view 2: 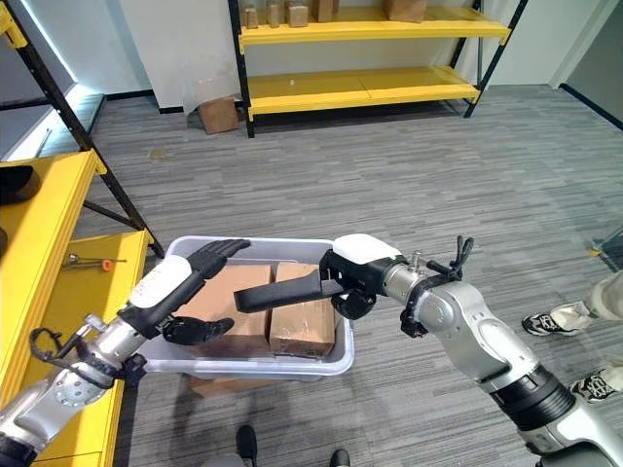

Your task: Move parts from the plastic box to the shelf.

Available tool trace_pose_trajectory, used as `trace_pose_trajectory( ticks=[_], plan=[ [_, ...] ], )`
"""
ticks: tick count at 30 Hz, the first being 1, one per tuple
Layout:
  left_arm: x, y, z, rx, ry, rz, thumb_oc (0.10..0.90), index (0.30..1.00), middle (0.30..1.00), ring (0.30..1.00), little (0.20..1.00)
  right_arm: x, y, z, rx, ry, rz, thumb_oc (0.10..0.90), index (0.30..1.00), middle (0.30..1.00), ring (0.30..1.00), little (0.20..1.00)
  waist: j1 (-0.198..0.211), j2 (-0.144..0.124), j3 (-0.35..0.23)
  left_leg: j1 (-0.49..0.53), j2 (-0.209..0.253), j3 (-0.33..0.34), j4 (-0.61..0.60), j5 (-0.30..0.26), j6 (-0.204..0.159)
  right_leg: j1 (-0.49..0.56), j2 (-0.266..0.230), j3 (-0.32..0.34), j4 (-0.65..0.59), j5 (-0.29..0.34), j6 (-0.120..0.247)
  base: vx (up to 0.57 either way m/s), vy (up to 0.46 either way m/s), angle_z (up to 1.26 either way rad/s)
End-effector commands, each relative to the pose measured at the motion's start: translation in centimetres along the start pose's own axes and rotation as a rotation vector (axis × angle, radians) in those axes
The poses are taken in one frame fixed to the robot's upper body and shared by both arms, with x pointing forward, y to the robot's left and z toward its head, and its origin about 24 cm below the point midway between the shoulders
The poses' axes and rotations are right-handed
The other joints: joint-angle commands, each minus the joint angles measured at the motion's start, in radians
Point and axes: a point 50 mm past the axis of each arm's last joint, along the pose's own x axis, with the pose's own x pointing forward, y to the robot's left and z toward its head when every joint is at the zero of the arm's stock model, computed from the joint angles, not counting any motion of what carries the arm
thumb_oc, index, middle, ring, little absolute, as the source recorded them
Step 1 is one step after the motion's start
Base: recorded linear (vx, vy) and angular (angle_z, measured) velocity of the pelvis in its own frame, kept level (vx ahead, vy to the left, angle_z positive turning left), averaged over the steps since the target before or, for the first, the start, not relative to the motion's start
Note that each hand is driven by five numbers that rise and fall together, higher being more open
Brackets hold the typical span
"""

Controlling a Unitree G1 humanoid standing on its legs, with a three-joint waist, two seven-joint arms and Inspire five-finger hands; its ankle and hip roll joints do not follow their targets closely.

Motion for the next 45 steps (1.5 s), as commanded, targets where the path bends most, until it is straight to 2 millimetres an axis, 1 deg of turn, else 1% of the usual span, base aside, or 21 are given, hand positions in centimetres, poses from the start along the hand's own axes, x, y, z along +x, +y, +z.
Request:
trace_pose_trajectory(
  ticks=[1, 2, 3, 5, 7, 9, 12, 14, 16, 17, 21, 23, 25, 31, 34, 37, 43, 44, 45],
  plan=[
    [0.7, 3.9, 0.0, 0.109, -0.091, 0.203, 0.9, 1.0, 1.0, 1.0, 1.0, -1.2, -5.4, 1.0, -0.118, -0.058, -0.249, 0.4, 0.3, 0.3, 0.3, 0.3, 0.011, -0.023, -0.094, 0.055, 0.063, -0.048, -0.004, -0.096, -0.047, -0.056, 0.002, -0.036, 0.111, -0.088, -0.018, 0.0, 0.0, 0.0],
    [0.6, 3.9, 0.0, 0.121, -0.096, 0.2, 0.9, 1.0, 1.0, 1.0, 1.0, -1.3, -5.4, 1.0, -0.123, -0.057, -0.256, 0.4, 0.3, 0.3, 0.3, 0.3, 0.01, -0.024, -0.094, 0.055, 0.063, -0.048, -0.004, -0.096, -0.047, -0.056, 0.002, -0.036, 0.111, -0.088, -0.018, 0.0, 0.0, 0.0],
    [0.5, 4.1, 0.0, 0.17, -0.11, 0.17, 0.9, 1.0, 1.0, 1.0, 1.0, -1.4, -5.7, 0.9, -0.159, -0.04, -0.296, 0.4, 0.3, 0.3, 0.3, 0.3, 0.01, -0.024, -0.093, 0.055, 0.063, -0.047, -0.003, -0.096, -0.046, -0.057, 0.001, -0.036, 0.113, -0.087, -0.017, 0.0, 0.0, 0.0],
    [0.6, 4.5, 0.2, 0.138, -0.119, 0.172, 0.9, 1.0, 1.0, 1.0, 1.0, -1.4, -6.3, 0.7, -0.19, -0.029, -0.336, 0.4, 0.3, 0.3, 0.3, 0.3, 0.011, -0.023, -0.093, 0.056, 0.062, -0.047, -0.004, -0.098, -0.045, -0.058, 0.001, -0.039, 0.114, -0.087, -0.016, 0.0, 0.0, 0.0],
    [0.7, 4.6, 0.4, 0.136, -0.126, 0.162, 0.9, 1.0, 1.0, 1.0, 1.0, -1.3, -6.7, 0.6, -0.173, -0.033, -0.335, 0.4, 0.3, 0.3, 0.3, 0.3, 0.014, -0.022, -0.093, 0.055, 0.06, -0.048, -0.004, -0.1, -0.044, -0.058, 0.0, -0.04, 0.114, -0.089, -0.016, 0.0, 0.0, 0.0],
    [0.6, 4.2, 0.5, 0.144, -0.137, 0.158, 0.9, 1.0, 1.0, 1.0, 1.0, -1.1, -6.7, 0.9, -0.137, -0.062, -0.31, 0.4, 0.3, 0.3, 0.3, 0.3, 0.017, -0.021, -0.093, 0.055, 0.059, -0.049, -0.004, -0.101, -0.045, -0.059, 0.001, -0.043, 0.116, -0.091, -0.018, 0.0, 0.0, 0.0],
    [0.4, 3.3, 0.5, 0.18, -0.164, 0.156, 0.9, 1.0, 1.0, 1.0, 1.0, -1.1, -6.8, 1.9, -0.124, -0.116, -0.312, 0.4, 0.3, 0.3, 0.3, 0.3, 0.015, -0.021, -0.091, 0.056, 0.06, -0.048, -0.003, -0.101, -0.045, -0.058, 0.003, -0.042, 0.119, -0.094, -0.021, 0.0, 0.0, 0.0],
    [0.6, 3.0, 0.5, 0.192, -0.167, 0.153, 0.9, 1.0, 1.0, 1.0, 1.0, -1.2, -7.0, 2.5, -0.149, -0.139, -0.355, 0.4, 0.3, 0.3, 0.3, 0.3, 0.01, -0.02, -0.091, 0.057, 0.061, -0.048, -0.004, -0.1, -0.046, -0.059, 0.004, -0.038, 0.118, -0.092, -0.02, 0.0, 0.0, 0.0],
    [1.2, 2.4, 0.8, 0.168, -0.194, 0.143, 0.9, 1.0, 1.0, 1.0, 1.0, -1.1, -7.5, 3.6, -0.135, -0.196, -0.4, 0.4, 0.3, 0.3, 0.3, 0.3, 0.003, -0.017, -0.093, 0.055, 0.064, -0.044, -0.004, -0.099, -0.048, -0.062, 0.005, -0.034, 0.117, -0.091, -0.021, -0.02, 0.005, -0.01],
    [2.1, 1.8, 1.5, 0.143, -0.223, 0.123, 0.9, 1.0, 1.0, 1.0, 1.0, -0.9, -7.9, 4.6, -0.124, -0.236, -0.428, 0.4, 0.3, 0.3, 0.3, 0.3, 0.002, -0.013, -0.094, 0.054, 0.066, -0.045, -0.004, -0.099, -0.051, -0.062, 0.007, -0.032, 0.113, -0.091, -0.023, -0.03, 0.009, -0.03],
    [2.6, 1.3, 1.9, 0.122, -0.237, 0.11, 0.9, 1.0, 1.0, 1.0, 1.0, -0.8, -8.1, 5.3, -0.118, -0.272, -0.433, 0.4, 0.3, 0.3, 0.3, 0.3, 0.002, -0.011, -0.094, 0.053, 0.069, -0.046, -0.003, -0.097, -0.054, -0.062, 0.008, -0.029, 0.11, -0.089, -0.024, -0.02, 0.002, -0.05],
    [3.2, 0.8, 2.3, 0.083, -0.241, 0.114, 0.9, 1.0, 1.0, 1.0, 1.0, -0.7, -8.1, 6.3, -0.11, -0.323, -0.428, 0.4, 0.3, 0.3, 0.3, 0.3, -0.002, -0.009, -0.096, 0.052, 0.073, -0.041, -0.003, -0.096, -0.058, -0.061, 0.008, -0.026, 0.105, -0.088, -0.025, -0.03, 0.002, -0.11],
    [3.5, 0.5, 2.4, 0.047, -0.232, 0.117, 0.9, 1.0, 1.0, 1.0, 1.0, -0.7, -8.2, 6.9, -0.107, -0.353, -0.433, 0.4, 0.3, 0.3, 0.3, 0.3, -0.005, -0.008, -0.097, 0.052, 0.075, -0.039, -0.002, -0.095, -0.058, -0.062, 0.008, -0.023, 0.104, -0.088, -0.026, -0.01, -0.002, -0.09],
    [4.1, -0.3, 2.4, 0.071, -0.22, 0.101, 0.9, 1.0, 1.0, 1.0, 1.0, -0.7, -8.2, 8.1, -0.076, -0.418, -0.448, 0.4, 0.3, 0.3, 0.3, 0.3, -0.01, -0.005, -0.098, 0.053, 0.078, -0.035, -0.001, -0.094, -0.061, -0.062, 0.008, -0.016, 0.103, -0.087, -0.027, 0.0, -0.001, -0.01],
    [4.3, -0.4, 2.2, 0.074, -0.197, 0.098, 0.9, 1.0, 1.0, 1.0, 1.0, -0.6, -8.1, 8.5, -0.075, -0.436, -0.434, 0.4, 0.3, 0.3, 0.3, 0.3, -0.01, -0.004, -0.098, 0.053, 0.08, -0.034, 0.0, -0.092, -0.063, -0.062, 0.009, -0.013, 0.103, -0.088, -0.029, 0.0, 0.0, 0.0],
    [4.2, -0.2, 1.8, 0.086, -0.167, 0.118, 0.9, 1.0, 1.0, 1.0, 1.0, -0.7, -7.9, 8.5, -0.08, -0.435, -0.427, 0.4, 0.3, 0.3, 0.3, 0.3, -0.01, -0.003, -0.097, 0.053, 0.081, -0.034, -0.001, -0.091, -0.064, -0.063, 0.01, -0.013, 0.103, -0.089, -0.029, 0.0, 0.0, 0.0],
    [3.5, 1.1, 0.5, 0.088, -0.058, 0.272, 0.9, 1.0, 1.0, 1.0, 1.0, -0.8, -7.2, 7.9, -0.093, -0.399, -0.4, 0.4, 0.3, 0.3, 0.3, 0.3, -0.006, -0.007, -0.095, 0.05, 0.084, -0.039, -0.002, -0.088, -0.065, -0.064, 0.009, -0.016, 0.104, -0.091, -0.032, 0.0, 0.0, 0.0],
    [3.5, 1.2, 0.5, 0.089, -0.056, 0.275, 0.9, 1.0, 1.0, 1.0, 1.0, -0.8, -7.2, 7.9, -0.093, -0.399, -0.4, 0.4, 0.3, 0.3, 0.3, 0.3, -0.006, -0.007, -0.095, 0.05, 0.084, -0.039, -0.002, -0.088, -0.065, -0.064, 0.009, -0.016, 0.104, -0.091, -0.032, 0.0, 0.0, 0.0],
    [3.1, 1.6, 0.1, 0.099, -0.037, 0.312, 0.9, 1.0, 1.0, 1.0, 1.0, -0.8, -7.1, 7.5, -0.091, -0.384, -0.398, 0.4, 0.3, 0.3, 0.3, 0.3, -0.001, -0.01, -0.096, 0.049, 0.083, -0.043, -0.001, -0.088, -0.065, -0.064, 0.01, -0.018, 0.103, -0.092, -0.033, 0.0, 0.0, 0.0]
  ],
)
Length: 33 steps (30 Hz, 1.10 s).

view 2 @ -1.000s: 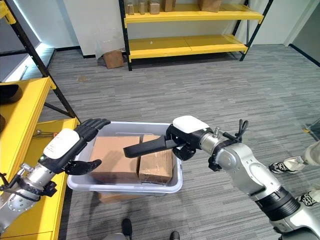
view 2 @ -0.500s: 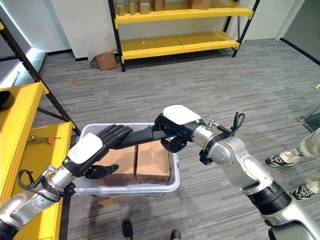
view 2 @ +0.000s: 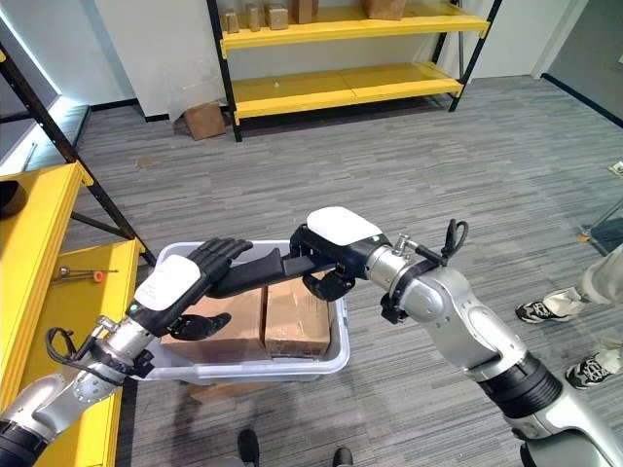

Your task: Move parts from the plastic box to the shelf.

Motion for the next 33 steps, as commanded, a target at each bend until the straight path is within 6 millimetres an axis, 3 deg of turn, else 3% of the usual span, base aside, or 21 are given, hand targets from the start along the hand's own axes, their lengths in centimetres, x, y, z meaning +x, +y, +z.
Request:
trace_pose_trajectory(
  ticks=[1, 9, 14, 26, 33],
  plan=[
    [1.4, 3.5, -0.6, -0.024, 0.005, 0.286, 0.9, 1.0, 1.0, 1.0, 1.0, -0.1, -4.5, 4.1, -0.098, -0.203, -0.224, 0.4, 0.3, 0.3, 0.3, 0.3, 0.02, -0.026, -0.087, 0.043, 0.078, -0.074, -0.002, -0.084, -0.064, -0.049, 0.01, -0.041, 0.103, -0.093, -0.033, 0.0, 0.0, 0.0],
    [-0.1, 4.3, -1.7, -0.014, 0.05, 0.379, 0.9, 1.0, 1.0, 1.0, 1.0, -0.4, -4.3, 3.4, -0.079, -0.175, -0.225, 0.4, 0.3, 0.3, 0.3, 0.3, 0.025, -0.032, -0.087, 0.041, 0.081, -0.081, -0.002, -0.081, -0.067, -0.051, 0.013, -0.047, 0.107, -0.097, -0.036, 0.0, 0.0, 0.0],
    [0.1, 4.8, -1.5, -0.205, 0.048, 0.408, 0.9, 1.0, 1.0, 1.0, 1.0, -0.1, -4.1, 3.5, 0.032, -0.219, -0.27, 0.4, 0.3, 0.3, 0.3, 0.3, 0.027, -0.029, -0.08, 0.04, 0.08, -0.087, 0.001, -0.08, -0.065, -0.055, 0.014, -0.044, 0.116, -0.1, -0.04, 0.0, 0.0, 0.0],
    [2.1, 3.5, 0.4, -0.677, -0.139, 0.203, 0.9, 1.0, 1.0, 1.0, 1.0, -0.1, -4.7, 6.2, 0.128, -0.446, -0.492, 0.4, 0.3, 0.3, 0.3, 0.3, 0.019, 0.0, -0.085, 0.041, 0.068, -0.08, 0.006, -0.086, -0.06, -0.048, 0.006, -0.037, 0.116, -0.102, -0.045, 0.0, 0.031, -0.01],
    [2.9, 3.5, 1.7, -0.669, -0.232, 0.092, 0.9, 1.0, 1.0, 1.0, 1.0, 0.4, -4.8, 6.1, 0.084, -0.401, -0.479, 0.4, 0.3, 0.3, 0.3, 0.3, 0.012, 0.009, -0.09, 0.045, 0.063, -0.075, 0.006, -0.086, -0.058, -0.043, 0.002, -0.034, 0.111, -0.099, -0.045, 0.0, 0.036, -0.02]
  ],
)
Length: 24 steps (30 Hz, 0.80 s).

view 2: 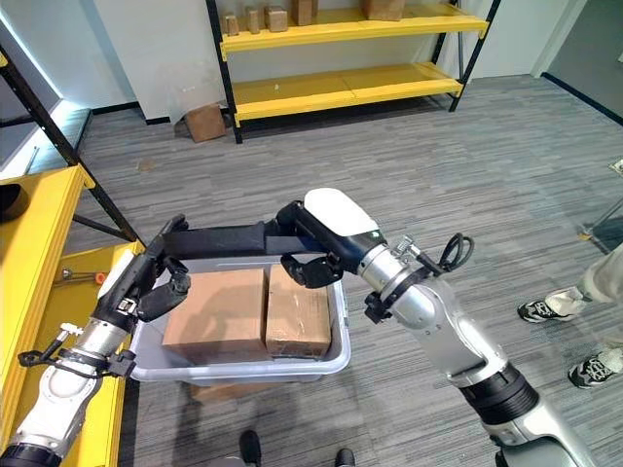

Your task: Move parts from the plastic box to the shelf.

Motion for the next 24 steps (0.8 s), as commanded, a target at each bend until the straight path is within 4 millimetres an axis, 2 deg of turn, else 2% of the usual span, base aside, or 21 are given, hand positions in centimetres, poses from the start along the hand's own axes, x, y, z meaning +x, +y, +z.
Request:
trace_pose_trajectory(
  ticks=[1, 13, 19, 24],
  plan=[
    [3.9, -1.6, 5.7, 0.073, -0.378, -0.164, 0.9, 1.0, 1.0, 1.0, 1.0, 2.0, -3.8, 5.7, -0.013, -0.316, -0.217, 0.4, 0.3, 0.3, 0.3, 0.3, 0.014, -0.011, -0.09, 0.038, 0.063, -0.085, 0.006, -0.086, -0.059, -0.043, 0.004, -0.045, 0.111, -0.101, -0.046, 0.0, 0.0, 0.0],
    [3.9, -1.2, 5.6, 0.322, -0.365, -0.153, 0.9, 1.0, 1.0, 1.0, 1.0, 2.6, -4.2, 4.3, -0.146, -0.21, -0.133, 0.4, 0.3, 0.3, 0.3, 0.3, 0.023, -0.011, -0.091, 0.043, 0.059, -0.09, 0.0, -0.085, -0.057, -0.039, 0.002, -0.061, 0.107, -0.1, -0.047, 0.0, 0.0, 0.0],
    [2.7, 0.1, 4.8, 0.478, -0.306, -0.225, 0.9, 1.0, 1.0, 1.0, 1.0, 2.8, -5.6, 2.2, -0.243, -0.093, -0.094, 0.4, 0.3, 0.3, 0.3, 0.3, 0.036, -0.009, -0.09, 0.041, 0.055, -0.098, -0.001, -0.082, -0.059, -0.04, -0.001, -0.072, 0.107, -0.1, -0.044, 0.0, 0.0, 0.05],
    [1.9, 0.9, 4.3, 0.514, -0.273, -0.213, 0.9, 1.0, 1.0, 1.0, 1.0, 2.7, -6.1, 1.6, -0.251, -0.077, -0.083, 0.4, 0.3, 0.3, 0.3, 0.3, 0.039, -0.009, -0.088, 0.041, 0.054, -0.098, -0.001, -0.081, -0.06, -0.043, -0.001, -0.075, 0.111, -0.101, -0.044, 0.0, 0.0, 0.01]
  ],
)
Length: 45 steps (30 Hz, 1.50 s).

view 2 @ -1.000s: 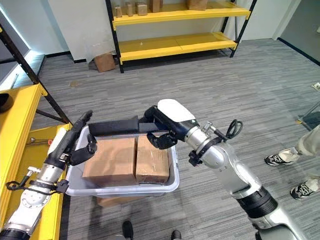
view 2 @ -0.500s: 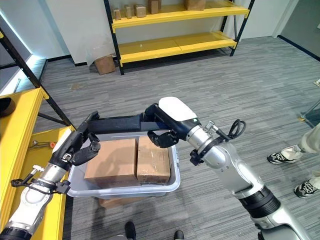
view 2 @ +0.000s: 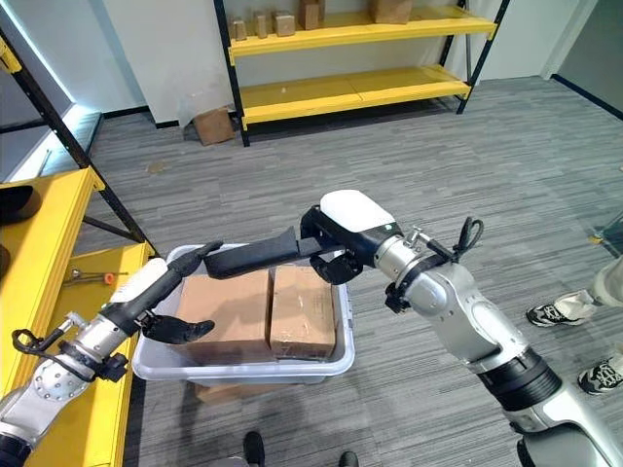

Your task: Move parts from the plastic box to the shelf.

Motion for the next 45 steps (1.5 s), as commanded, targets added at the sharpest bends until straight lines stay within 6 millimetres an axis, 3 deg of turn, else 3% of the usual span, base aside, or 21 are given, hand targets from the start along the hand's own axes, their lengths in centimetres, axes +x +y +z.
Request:
trace_pose_trajectory(
  ticks=[1, 22, 43, 44, 45],
  plan=[
    [1.4, 2.4, 2.5, 0.059, -0.208, 0.097, 0.9, 1.0, 1.0, 1.0, 1.0, 1.5, -5.8, 3.0, -0.076, -0.176, -0.222, 0.4, 0.3, 0.3, 0.3, 0.3, 0.031, -0.013, -0.088, 0.034, 0.055, -0.085, 0.0, -0.08, -0.06, -0.056, -0.002, -0.062, 0.113, -0.098, -0.043, 0.0, 0.0, 0.0],
    [2.8, 3.4, 4.1, -0.032, -0.325, 0.36, 0.9, 1.0, 1.0, 1.0, 1.0, 0.3, -4.4, 7.2, 0.125, -0.452, -0.23, 0.4, 0.3, 0.3, 0.3, 0.3, 0.016, -0.02, -0.087, 0.034, 0.059, -0.083, 0.002, -0.082, -0.062, -0.06, 0.004, -0.055, 0.125, -0.109, -0.05, 0.0, 0.0, 0.0],
    [4.1, 3.0, 3.8, -0.022, -0.299, 0.388, 0.9, 1.0, 1.0, 1.0, 1.0, -0.1, -4.2, 8.2, 0.143, -0.525, -0.245, 0.4, 0.3, 0.3, 0.3, 0.3, -0.002, -0.025, -0.086, 0.035, 0.062, -0.074, 0.005, -0.086, -0.059, -0.058, 0.011, -0.043, 0.124, -0.11, -0.05, 0.0, 0.0, 0.0],
    [4.2, 3.0, 3.8, -0.036, -0.293, 0.388, 0.563, 0.528, 0.528, 0.528, 0.528, -0.1, -4.3, 8.2, 0.145, -0.53, -0.245, 0.4, 0.3, 0.3, 0.3, 0.3, -0.002, -0.024, -0.086, 0.035, 0.062, -0.074, 0.007, -0.086, -0.059, -0.059, 0.011, -0.044, 0.126, -0.11, -0.051, 0.0, 0.0, 0.0],
    [4.2, 3.0, 3.8, -0.036, -0.293, 0.39, 0.4, 0.3, 0.3, 0.3, 0.3, -0.1, -4.3, 8.2, 0.146, -0.533, -0.245, 0.4, 0.3, 0.3, 0.3, 0.3, -0.002, -0.024, -0.086, 0.035, 0.062, -0.075, 0.007, -0.086, -0.059, -0.059, 0.011, -0.044, 0.126, -0.11, -0.051, 0.0, 0.0, 0.0]
  ],
)
